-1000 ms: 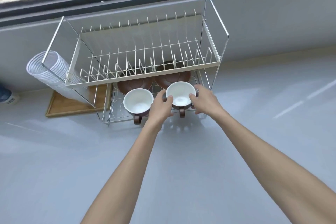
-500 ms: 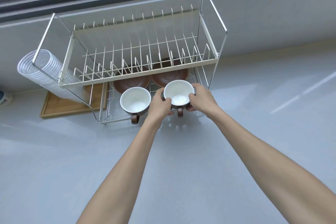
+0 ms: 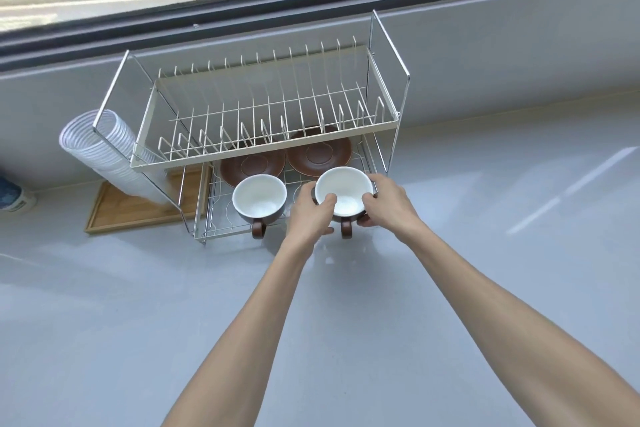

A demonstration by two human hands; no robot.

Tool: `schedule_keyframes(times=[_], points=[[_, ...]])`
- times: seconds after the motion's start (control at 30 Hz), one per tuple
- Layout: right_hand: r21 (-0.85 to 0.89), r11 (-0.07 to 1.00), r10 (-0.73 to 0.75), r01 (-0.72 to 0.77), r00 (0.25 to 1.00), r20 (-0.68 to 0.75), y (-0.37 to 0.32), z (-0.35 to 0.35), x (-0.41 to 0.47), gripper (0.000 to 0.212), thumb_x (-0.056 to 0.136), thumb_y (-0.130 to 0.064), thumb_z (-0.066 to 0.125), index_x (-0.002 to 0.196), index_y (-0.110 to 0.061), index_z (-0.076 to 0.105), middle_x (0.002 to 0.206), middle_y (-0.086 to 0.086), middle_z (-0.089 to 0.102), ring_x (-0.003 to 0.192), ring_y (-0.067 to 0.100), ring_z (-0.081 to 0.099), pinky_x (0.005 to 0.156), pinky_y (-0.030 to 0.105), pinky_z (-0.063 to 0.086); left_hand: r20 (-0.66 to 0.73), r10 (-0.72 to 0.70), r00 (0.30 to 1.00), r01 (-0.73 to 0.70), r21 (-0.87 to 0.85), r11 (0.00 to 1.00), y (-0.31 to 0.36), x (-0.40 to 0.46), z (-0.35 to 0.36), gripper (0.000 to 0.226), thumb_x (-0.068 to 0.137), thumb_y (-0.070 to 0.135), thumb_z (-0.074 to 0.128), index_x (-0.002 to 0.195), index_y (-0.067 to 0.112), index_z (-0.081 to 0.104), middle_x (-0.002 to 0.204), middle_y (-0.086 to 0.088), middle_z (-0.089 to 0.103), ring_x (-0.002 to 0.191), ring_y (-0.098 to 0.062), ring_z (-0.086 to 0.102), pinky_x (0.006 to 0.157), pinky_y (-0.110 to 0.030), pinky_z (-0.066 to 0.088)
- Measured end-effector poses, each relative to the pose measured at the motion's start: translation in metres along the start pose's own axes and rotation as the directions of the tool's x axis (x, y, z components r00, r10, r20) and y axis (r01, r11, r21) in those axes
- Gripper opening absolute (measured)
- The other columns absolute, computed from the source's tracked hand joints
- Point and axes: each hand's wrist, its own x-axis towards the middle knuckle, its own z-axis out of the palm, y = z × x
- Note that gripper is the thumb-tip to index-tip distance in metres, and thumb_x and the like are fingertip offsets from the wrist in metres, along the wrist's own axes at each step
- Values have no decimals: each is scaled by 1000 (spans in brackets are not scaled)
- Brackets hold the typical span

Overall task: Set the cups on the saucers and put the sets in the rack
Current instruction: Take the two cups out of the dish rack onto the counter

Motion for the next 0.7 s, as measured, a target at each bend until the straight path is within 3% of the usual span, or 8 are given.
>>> schedule_keyframes(times=[0.27, 0.4, 0.7], points=[[16, 999, 41, -41, 999, -34, 30, -11, -42, 54, 84, -8, 40, 136, -20, 50, 114, 15, 68, 76, 30, 76, 74, 37, 63, 55, -44, 998, 43, 13, 999, -11, -42, 17, 49, 87, 32, 52, 135, 26, 46, 124, -7, 62, 110, -28, 66, 70, -33, 59], [48, 995, 93, -91, 995, -42, 54, -20, -64, 53, 86, -9, 39, 136, -23, 48, 106, 12, 71, 64, 23, 77, 79, 35, 61, 96, -53, 994, 48, 58, 997, -19, -62, 32, 56, 78, 37, 50, 133, 28, 48, 117, -6, 64, 105, -28, 67, 80, -40, 63], [96, 978, 195, -186, 976, -100, 107, -39, -105, 49, 87, -9, 39, 133, -23, 49, 107, 12, 70, 66, 26, 77, 63, 27, 57, 197, -69, 978, 44, 133, 990, -41, -103, 78, 67, 73, 43, 49, 137, 29, 44, 115, -1, 63, 101, -26, 67, 87, -45, 61]])
